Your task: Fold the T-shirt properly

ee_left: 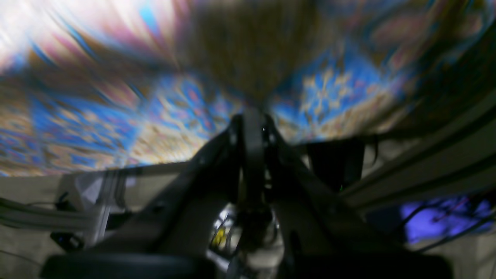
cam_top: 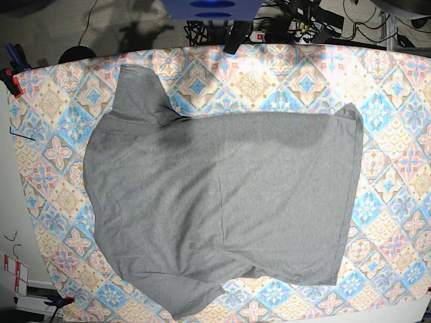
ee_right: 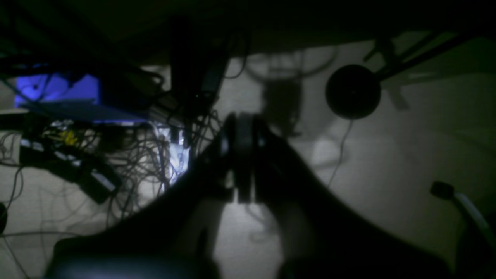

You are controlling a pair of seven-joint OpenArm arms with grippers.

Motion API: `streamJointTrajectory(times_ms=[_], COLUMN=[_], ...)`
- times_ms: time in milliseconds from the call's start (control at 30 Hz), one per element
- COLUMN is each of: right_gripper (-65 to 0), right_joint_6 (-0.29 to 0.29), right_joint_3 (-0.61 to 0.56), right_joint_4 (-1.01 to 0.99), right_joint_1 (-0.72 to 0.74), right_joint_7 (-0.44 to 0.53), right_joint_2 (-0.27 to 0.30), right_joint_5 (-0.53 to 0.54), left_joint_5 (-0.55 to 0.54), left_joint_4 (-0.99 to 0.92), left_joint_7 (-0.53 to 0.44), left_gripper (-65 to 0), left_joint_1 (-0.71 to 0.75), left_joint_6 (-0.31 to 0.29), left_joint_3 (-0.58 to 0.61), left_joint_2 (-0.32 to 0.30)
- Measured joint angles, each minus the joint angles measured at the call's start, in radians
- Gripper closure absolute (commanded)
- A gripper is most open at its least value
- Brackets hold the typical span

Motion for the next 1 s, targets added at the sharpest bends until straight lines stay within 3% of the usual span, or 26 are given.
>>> streamJointTrajectory(times_ms=[133,333,533,667,800,867,1000], right_gripper=[0.0,-0.1,-0.2,-0.2,-0.2,-0.2,-0.2], right_joint_6=[0.000,0.000,0.000,0.000,-0.001,-0.001,0.000], right_joint_3=[0.000,-0.031,-0.105,-0.106,-0.105,-0.103,-0.100], right_joint_4=[0.054,0.360,0.701,0.885,1.143,1.271,1.440], right_joint_1=[-0.021,-0.158,-0.275,-0.342,-0.410,-0.423,-0.434], right_joint_7=[-0.002,-0.007,-0.008,-0.037,-0.232,-0.348,-0.483], right_joint_2=[0.001,0.003,0.037,0.086,0.148,0.175,0.224], right_joint_5=[-0.001,0.002,-0.011,0.002,0.011,0.007,0.009], left_joint_5=[-0.005,-0.002,-0.002,-0.002,-0.008,-0.001,-0.005], left_joint_4=[0.220,0.404,0.515,0.578,0.662,0.738,0.903], left_joint_7=[0.000,0.001,0.007,0.004,0.021,0.129,0.318], left_gripper=[0.0,0.0,0.0,-9.4,-11.3,-11.4,-11.9], left_joint_1=[0.083,0.101,0.116,0.120,0.127,0.138,0.162], left_joint_6=[0.000,0.000,0.001,0.000,0.001,0.000,0.001], left_joint_3=[-0.068,-0.069,-0.104,-0.133,-0.149,-0.148,-0.148], left_joint_2=[0.009,0.011,0.109,0.148,0.163,0.163,0.162])
